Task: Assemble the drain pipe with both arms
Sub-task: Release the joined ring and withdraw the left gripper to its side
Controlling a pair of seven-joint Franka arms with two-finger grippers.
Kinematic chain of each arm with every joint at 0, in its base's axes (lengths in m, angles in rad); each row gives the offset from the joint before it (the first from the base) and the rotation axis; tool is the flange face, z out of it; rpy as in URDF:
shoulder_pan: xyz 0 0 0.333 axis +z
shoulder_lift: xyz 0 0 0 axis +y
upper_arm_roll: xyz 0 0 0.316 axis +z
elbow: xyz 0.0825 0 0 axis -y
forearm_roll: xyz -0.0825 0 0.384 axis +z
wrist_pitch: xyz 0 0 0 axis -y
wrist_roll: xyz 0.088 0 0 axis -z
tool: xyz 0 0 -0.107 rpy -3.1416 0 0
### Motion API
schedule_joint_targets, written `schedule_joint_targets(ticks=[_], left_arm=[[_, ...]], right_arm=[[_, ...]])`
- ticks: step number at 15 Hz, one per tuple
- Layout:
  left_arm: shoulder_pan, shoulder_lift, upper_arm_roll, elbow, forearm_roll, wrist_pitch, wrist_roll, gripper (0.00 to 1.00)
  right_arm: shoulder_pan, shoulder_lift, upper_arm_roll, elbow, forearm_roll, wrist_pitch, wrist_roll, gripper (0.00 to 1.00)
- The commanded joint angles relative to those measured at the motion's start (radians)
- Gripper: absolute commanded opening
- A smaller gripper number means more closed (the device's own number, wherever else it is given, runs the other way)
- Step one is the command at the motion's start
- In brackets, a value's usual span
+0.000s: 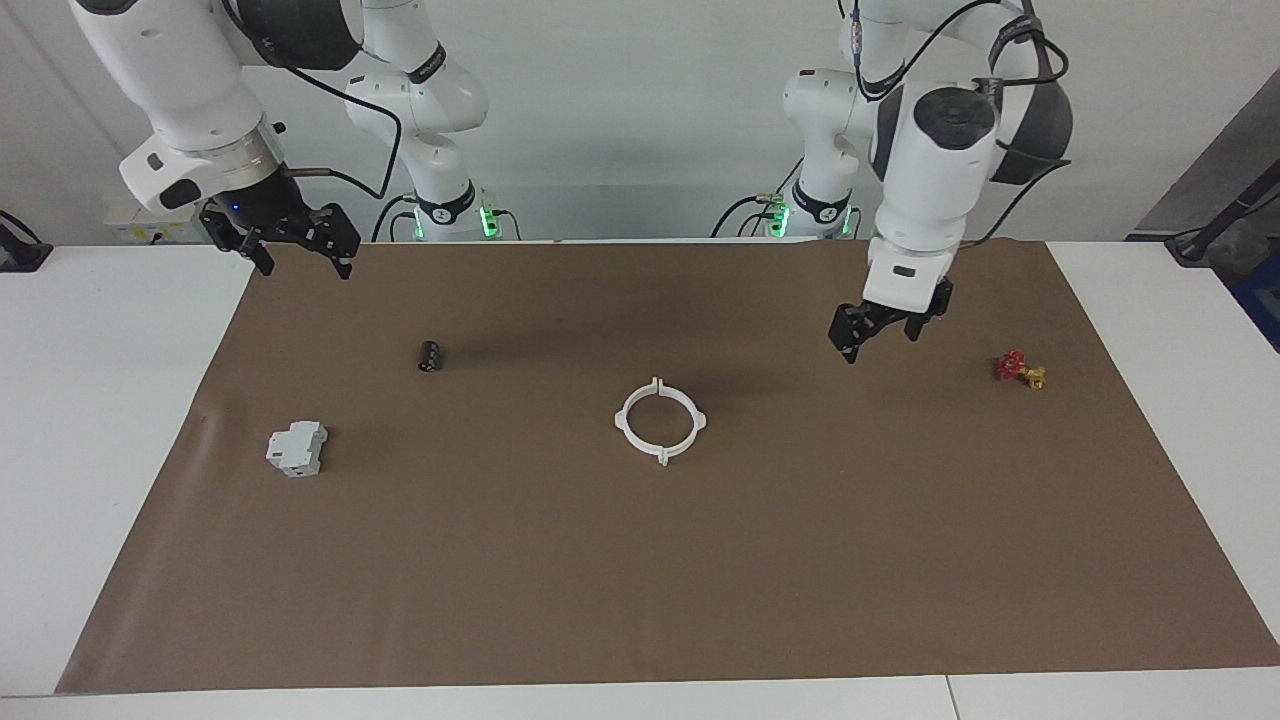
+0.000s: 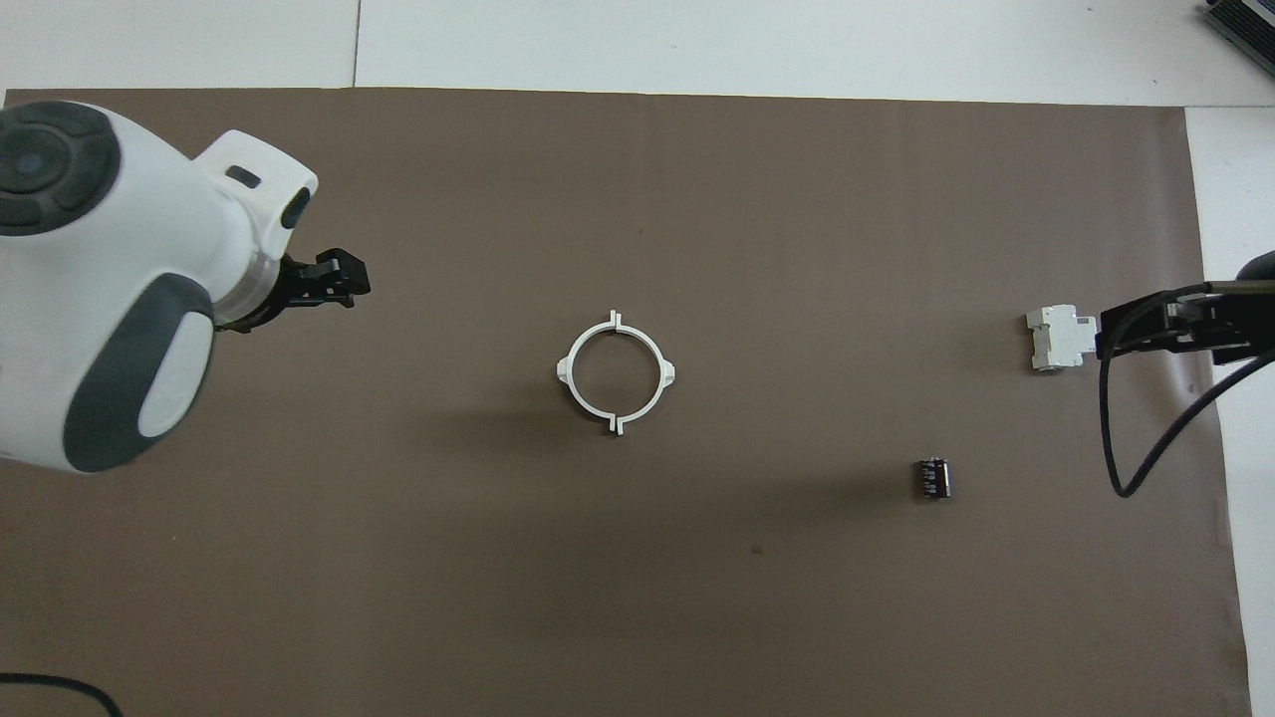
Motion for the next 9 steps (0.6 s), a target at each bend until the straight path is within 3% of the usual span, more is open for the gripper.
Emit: schedule_joint_targets(ticks=[1,3,9], left_arm=[[0.095,-0.048,-0.009,-0.001,-0.036,-0.082,0.225,1.0],[0.134,-0.066,-0.007,-0.01,-0.036,-0.106,0.352,1.0],[0.158,-0.103,-0.003,0.001,-0.038,-0.169,0.376,1.0]], right_arm=[[-0.007,-0.012,0.004,-0.008,0.01,0.013,0.002,1.0],[-0.007,-0.012,0.002,-0.008,0.01,0.013,0.002,1.0],[-0.007,-0.012,0.002,-0.008,0.01,0.013,0.002,1.0]])
